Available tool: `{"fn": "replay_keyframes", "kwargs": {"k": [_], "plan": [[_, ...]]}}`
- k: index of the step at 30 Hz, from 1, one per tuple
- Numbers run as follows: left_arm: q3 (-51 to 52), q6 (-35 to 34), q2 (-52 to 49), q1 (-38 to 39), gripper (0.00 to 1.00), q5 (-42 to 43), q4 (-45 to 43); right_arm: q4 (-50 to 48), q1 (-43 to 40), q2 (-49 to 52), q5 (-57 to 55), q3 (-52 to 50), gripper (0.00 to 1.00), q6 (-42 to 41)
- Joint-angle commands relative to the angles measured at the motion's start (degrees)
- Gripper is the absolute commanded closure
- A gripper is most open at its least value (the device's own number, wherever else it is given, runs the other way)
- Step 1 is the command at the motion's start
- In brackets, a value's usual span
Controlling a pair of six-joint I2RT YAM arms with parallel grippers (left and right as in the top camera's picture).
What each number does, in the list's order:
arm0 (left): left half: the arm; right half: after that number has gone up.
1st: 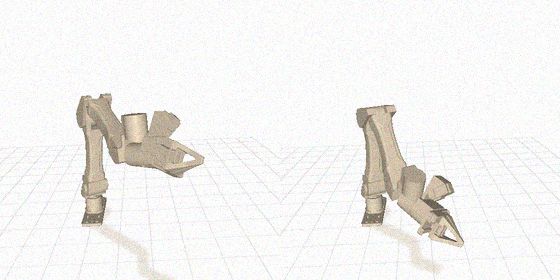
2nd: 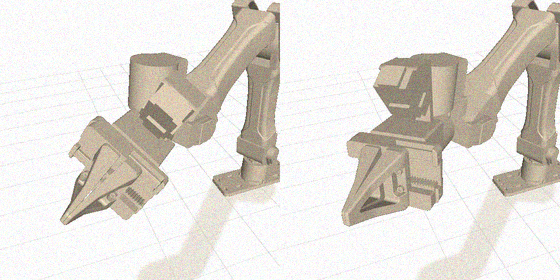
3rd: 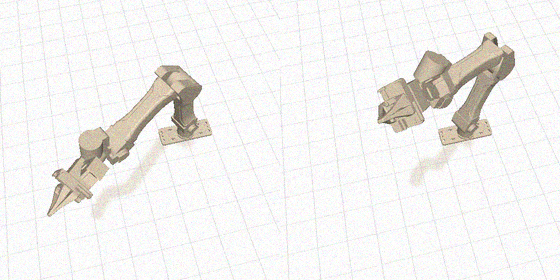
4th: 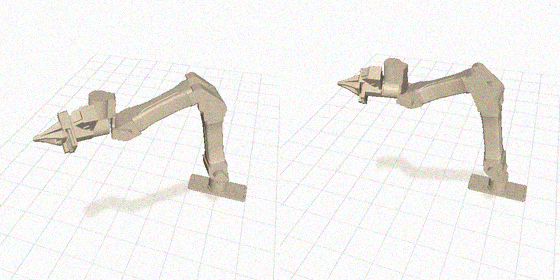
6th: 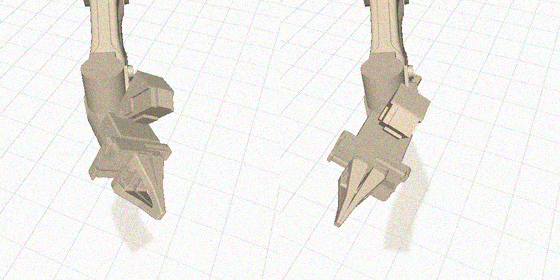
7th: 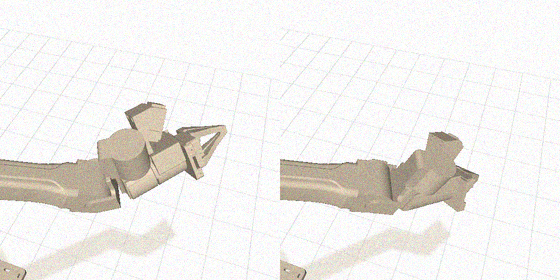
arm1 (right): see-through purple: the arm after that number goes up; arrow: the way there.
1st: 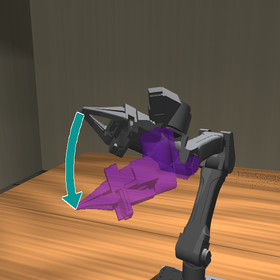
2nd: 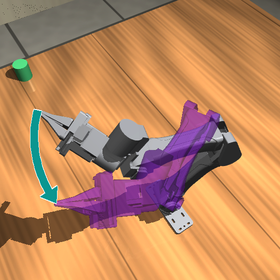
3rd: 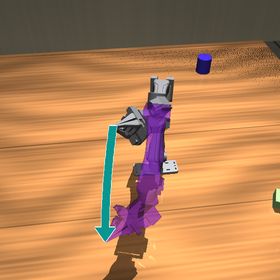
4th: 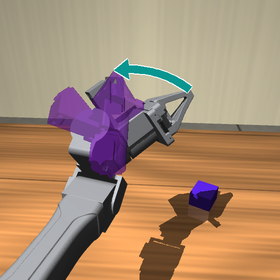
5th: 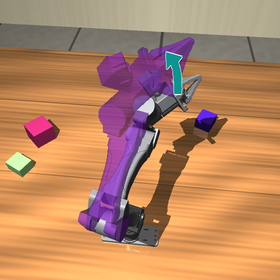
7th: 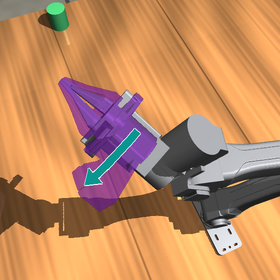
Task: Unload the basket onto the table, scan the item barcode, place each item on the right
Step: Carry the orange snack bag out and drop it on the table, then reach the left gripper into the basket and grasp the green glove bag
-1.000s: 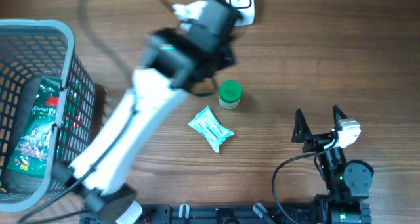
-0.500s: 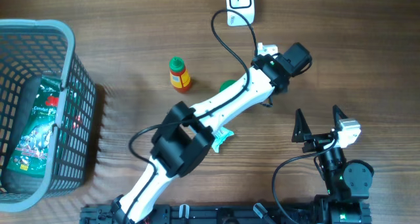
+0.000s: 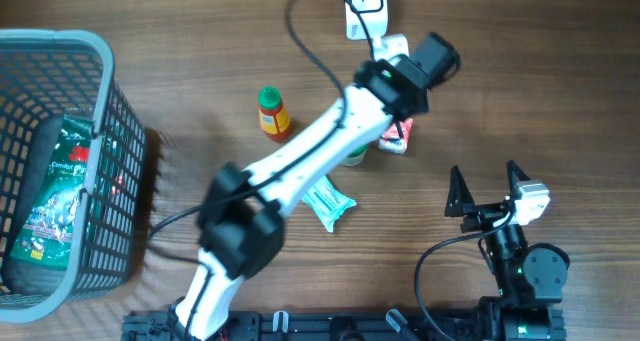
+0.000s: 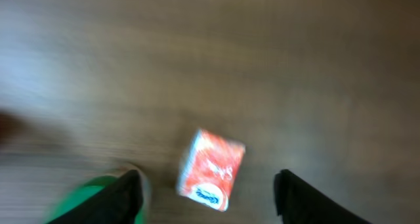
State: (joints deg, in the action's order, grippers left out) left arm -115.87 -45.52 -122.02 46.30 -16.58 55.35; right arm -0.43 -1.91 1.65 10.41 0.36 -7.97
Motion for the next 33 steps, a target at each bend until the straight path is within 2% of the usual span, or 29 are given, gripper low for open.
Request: {"fn": "replay_keyframes", "kwargs": {"k": [1, 3, 6, 7, 9, 12, 15, 17, 18, 20, 25, 27, 28, 33], "plan": [[-0.8, 0.3, 11.9, -4.6, 0.27, -13.0, 2.7, -0.3, 0.2, -0.3, -0.3, 0.0, 0.0, -1.1], [-0.8, 0.3, 18.2, -8.7, 0.2, -18.5, 5.0, -0.3, 0.2, -0.3, -0.3, 0.0, 0.0, -1.1], [-0.8, 0.3, 26.2, -16.4, 0.1, -22.6, 6.6, -0.3, 0.2, -0.3, -0.3, 0.0, 0.0, -1.1], [-0.8, 0.0, 28.7, -19.7, 0.0, -22.5, 6.9, -0.3, 0.2, -0.3, -0.3, 0.0, 0.0, -1.1], [-0.8, -2.0, 33.3, -26.9, 0.0, -22.5, 8.5, -0.3, 0.2, -0.3, -0.3, 0.0, 0.0, -1.1], [-0.8, -11.1, 37.6, -37.4, 0.0, -23.1, 14.7, -0.3, 0.2, -0.3, -0.3, 0.0, 0.0, -1.1], [-0.8, -29.8, 40.9, -55.3, 0.0, -23.4, 30.4, -0.3, 0.2, -0.3, -0.3, 0.0, 0.0, -1.1], [-0.8, -37.6, 41.3, -63.1, 0.0, -23.0, 37.0, -0.3, 0.2, -0.3, -0.3, 0.0, 0.0, -1.1], [-0.5, -39.6, 41.2, -69.1, 0.0, -21.4, 39.7, -0.3, 0.2, -0.3, -0.3, 0.0, 0.0, -1.1], [0.9, -39.3, 40.4, -75.9, 0.0, -18.6, 40.4, -0.3, 0.2, -0.3, -0.3, 0.0, 0.0, -1.1], [10.6, -39.4, 35.2, -85.3, 0.0, -9.6, 35.3, -0.3, 0.2, -0.3, -0.3, 0.0, 0.0, -1.1], [17.7, -40.4, 32.9, -87.5, 0.0, -3.0, 28.8, -0.3, 0.2, -0.3, -0.3, 0.0, 0.0, -1.1], [22.5, -43.3, 31.7, -88.6, 0.0, 0.0, 24.6, -0.3, 0.2, -0.3, -0.3, 0.0, 0.0, -1.1], [39.6, -43.7, 28.4, -89.2, 0.0, 7.5, 5.3, -0.3, 0.2, -0.3, -0.3, 0.0, 0.0, -1.1]]}}
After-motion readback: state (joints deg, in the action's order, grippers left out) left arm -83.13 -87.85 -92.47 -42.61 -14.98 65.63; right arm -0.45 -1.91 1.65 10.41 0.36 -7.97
